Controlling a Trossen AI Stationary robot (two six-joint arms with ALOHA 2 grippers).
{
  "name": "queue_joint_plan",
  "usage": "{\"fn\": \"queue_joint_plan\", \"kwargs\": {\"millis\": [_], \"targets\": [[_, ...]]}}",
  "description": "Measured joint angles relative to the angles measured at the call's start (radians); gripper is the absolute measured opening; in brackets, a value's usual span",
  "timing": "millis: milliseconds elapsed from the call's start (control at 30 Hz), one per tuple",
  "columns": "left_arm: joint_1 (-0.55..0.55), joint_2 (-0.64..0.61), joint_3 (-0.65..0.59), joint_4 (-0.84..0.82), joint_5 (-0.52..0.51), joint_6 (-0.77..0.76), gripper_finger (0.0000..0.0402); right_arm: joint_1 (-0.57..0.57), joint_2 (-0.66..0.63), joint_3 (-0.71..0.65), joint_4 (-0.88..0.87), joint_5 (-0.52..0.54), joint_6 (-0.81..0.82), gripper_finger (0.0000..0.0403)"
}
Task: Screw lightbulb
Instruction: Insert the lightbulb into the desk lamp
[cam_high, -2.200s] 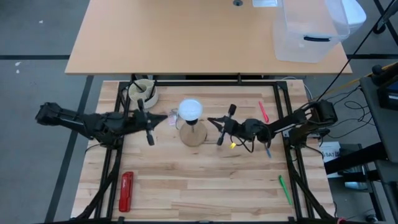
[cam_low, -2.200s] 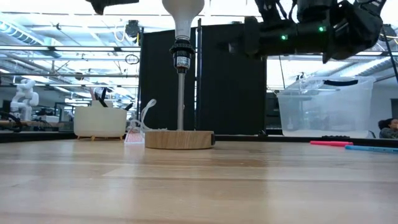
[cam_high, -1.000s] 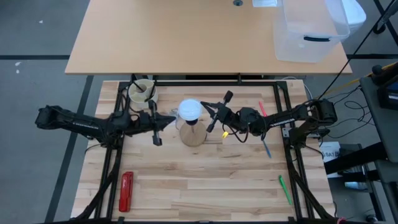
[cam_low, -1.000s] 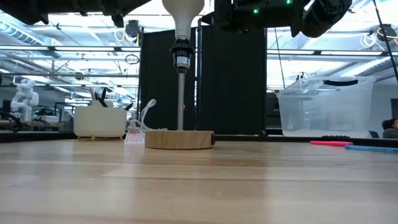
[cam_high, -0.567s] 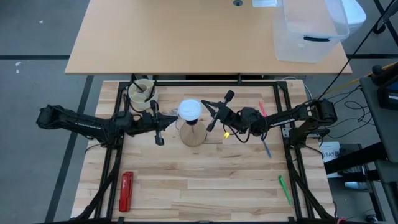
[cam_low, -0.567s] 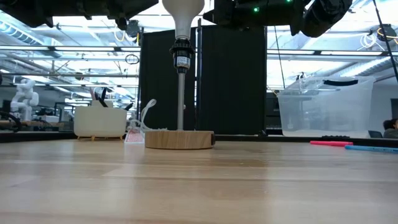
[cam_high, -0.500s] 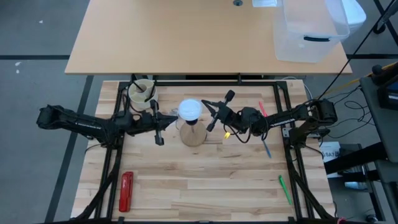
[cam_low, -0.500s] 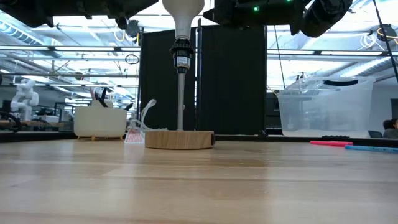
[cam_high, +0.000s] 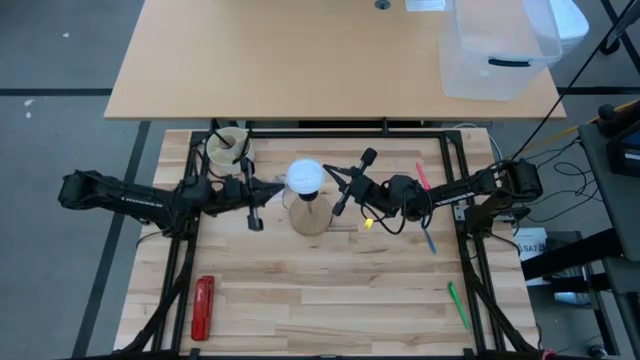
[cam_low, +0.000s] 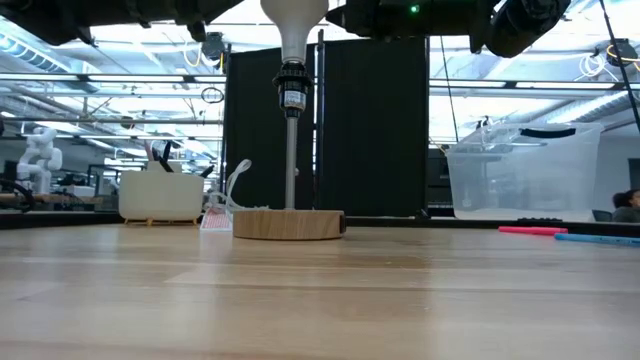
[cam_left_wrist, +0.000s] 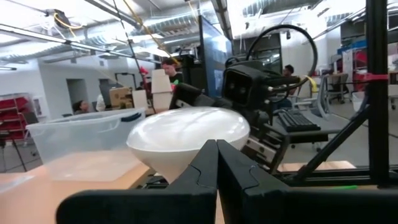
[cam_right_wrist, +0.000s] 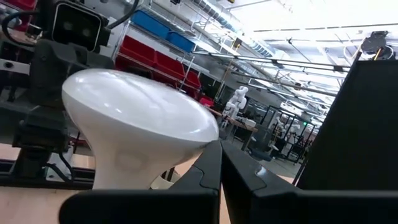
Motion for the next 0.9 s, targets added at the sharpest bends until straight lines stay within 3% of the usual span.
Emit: {"fn": "queue_joint_plan", "kwargs": {"millis": [900], "targets": [[0.106,0.0,0.0,-0.012,0.057,-0.026,0.0,0.026,0.0,0.0,-0.005,0.016,-0.011,0.0]]}}
